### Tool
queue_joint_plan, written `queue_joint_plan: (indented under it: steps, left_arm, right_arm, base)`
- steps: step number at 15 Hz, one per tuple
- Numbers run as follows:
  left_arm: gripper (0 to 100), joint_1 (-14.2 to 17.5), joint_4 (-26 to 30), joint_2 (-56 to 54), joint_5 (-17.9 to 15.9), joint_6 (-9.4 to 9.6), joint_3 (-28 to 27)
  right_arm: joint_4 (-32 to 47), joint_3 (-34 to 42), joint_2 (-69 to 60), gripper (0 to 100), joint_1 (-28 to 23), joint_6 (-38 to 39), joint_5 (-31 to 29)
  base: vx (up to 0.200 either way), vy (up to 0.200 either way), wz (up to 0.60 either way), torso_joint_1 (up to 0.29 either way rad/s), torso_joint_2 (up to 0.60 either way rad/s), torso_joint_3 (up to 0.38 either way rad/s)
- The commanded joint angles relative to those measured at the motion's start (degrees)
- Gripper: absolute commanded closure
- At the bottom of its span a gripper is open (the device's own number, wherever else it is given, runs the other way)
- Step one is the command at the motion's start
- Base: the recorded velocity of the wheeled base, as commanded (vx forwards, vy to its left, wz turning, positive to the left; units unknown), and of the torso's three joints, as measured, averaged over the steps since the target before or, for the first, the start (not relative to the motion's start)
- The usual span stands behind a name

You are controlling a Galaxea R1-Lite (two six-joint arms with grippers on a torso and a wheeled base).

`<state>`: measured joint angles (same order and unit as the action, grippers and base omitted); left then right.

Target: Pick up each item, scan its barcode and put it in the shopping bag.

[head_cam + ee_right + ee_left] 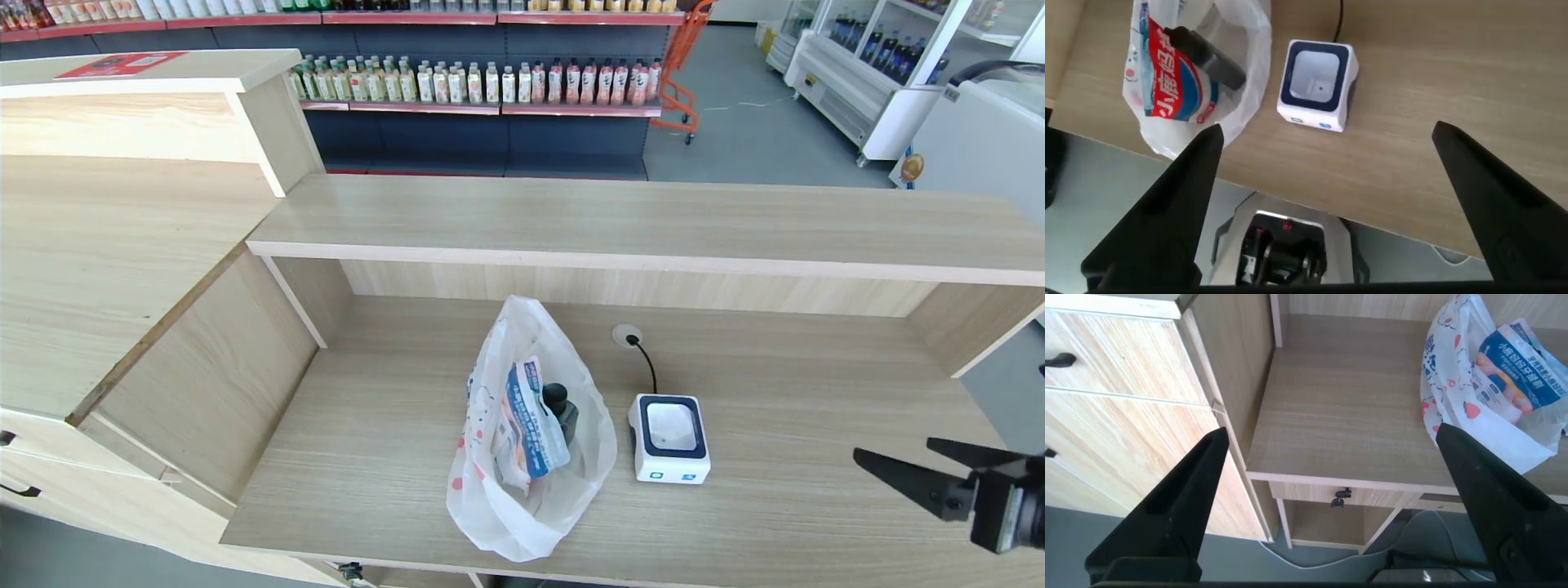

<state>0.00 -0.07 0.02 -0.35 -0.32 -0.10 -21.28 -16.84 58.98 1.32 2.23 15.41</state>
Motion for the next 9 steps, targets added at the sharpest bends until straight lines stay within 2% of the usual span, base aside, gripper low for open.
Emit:
queue_joint_plan:
  steps: [1,3,6,9]
  left_arm:
    - [0,0.00,-0.01,-0.02,0.00,-0.03,0.01]
    - [0,0.00,-0.01,-0.02,0.00,-0.03,0.01]
    - [0,0.00,-0.01,-0.02,0.00,-0.03,0.01]
    - [0,0.00,-0.01,-0.02,0.00,-0.03,0.01]
  right_arm:
    - [8.28,16.84,-34.11,0,-1.67,-1.53,-6.97]
    - [16.80,16.84,-46.76,0,-1.76,-1.35,-7.41]
    - [18.03,16.84,-57.66,0,-1.93,-3.99,-7.32]
    - [17.68,16.84,-58.89,0,-1.67,-4.78,-8.20]
  base:
    - [0.000,0.000,0.00,0.000,0.00,0.000]
    - [0.000,0.000,0.00,0.000,0.00,0.000]
    - [0.000,0.000,0.00,0.000,0.00,0.000]
    - [0.000,0.000,0.00,0.000,0.00,0.000]
